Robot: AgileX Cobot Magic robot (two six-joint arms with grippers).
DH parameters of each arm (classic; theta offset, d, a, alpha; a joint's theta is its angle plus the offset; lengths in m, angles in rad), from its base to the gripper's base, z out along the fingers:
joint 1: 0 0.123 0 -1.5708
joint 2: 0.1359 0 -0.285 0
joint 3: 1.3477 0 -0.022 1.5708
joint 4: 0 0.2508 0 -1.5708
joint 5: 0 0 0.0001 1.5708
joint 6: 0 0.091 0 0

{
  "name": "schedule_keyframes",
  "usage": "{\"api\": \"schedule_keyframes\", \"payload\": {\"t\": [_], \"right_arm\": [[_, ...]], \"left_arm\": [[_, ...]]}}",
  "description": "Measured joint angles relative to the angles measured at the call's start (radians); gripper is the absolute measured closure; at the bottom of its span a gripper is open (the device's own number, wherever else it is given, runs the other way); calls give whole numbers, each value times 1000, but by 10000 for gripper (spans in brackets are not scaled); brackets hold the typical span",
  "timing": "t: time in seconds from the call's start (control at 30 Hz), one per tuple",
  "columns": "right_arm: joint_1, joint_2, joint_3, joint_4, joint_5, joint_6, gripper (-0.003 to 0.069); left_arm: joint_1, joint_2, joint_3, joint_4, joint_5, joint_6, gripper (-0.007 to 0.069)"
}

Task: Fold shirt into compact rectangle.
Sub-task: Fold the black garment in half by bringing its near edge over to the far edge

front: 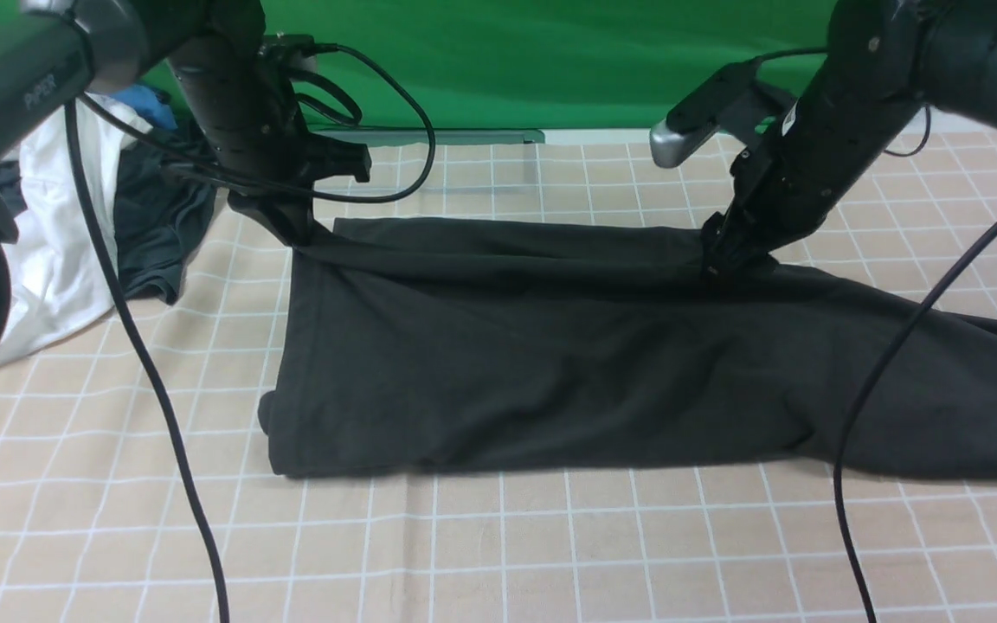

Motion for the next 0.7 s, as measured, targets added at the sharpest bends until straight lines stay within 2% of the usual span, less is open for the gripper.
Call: {"api": "schedule_keyframes", "payload": {"t": [0.2, 0.3, 0.33, 0.4, 0.47, 0.53, 0.57, 0.7], "right_arm": [[1, 50, 0, -20, -41, -25, 139], [1, 82, 0, -33, -84, -25, 165], [1, 93, 0, -37, -102, -25, 190], [1, 113, 0, -41, -133, -24, 302], [1, 121, 0, -49, -148, -24, 471], [1, 120, 0, -74, -153, -24, 571], [1, 116, -2, -74, -154, -23, 593], [1, 92, -22, -90, -156, -23, 604]], "left_arm": [[0, 0, 0, 6, 0, 1, 589], [0, 0, 0, 6, 0, 1, 589], [0, 0, 0, 6, 0, 1, 589], [0, 0, -2, 6, 1, 2, 589], [0, 0, -13, 5, 3, 2, 589], [0, 0, -37, 5, 4, 2, 589], [0, 0, -55, 5, 4, 2, 589], [1, 0, -126, 7, 3, 2, 589]]}}
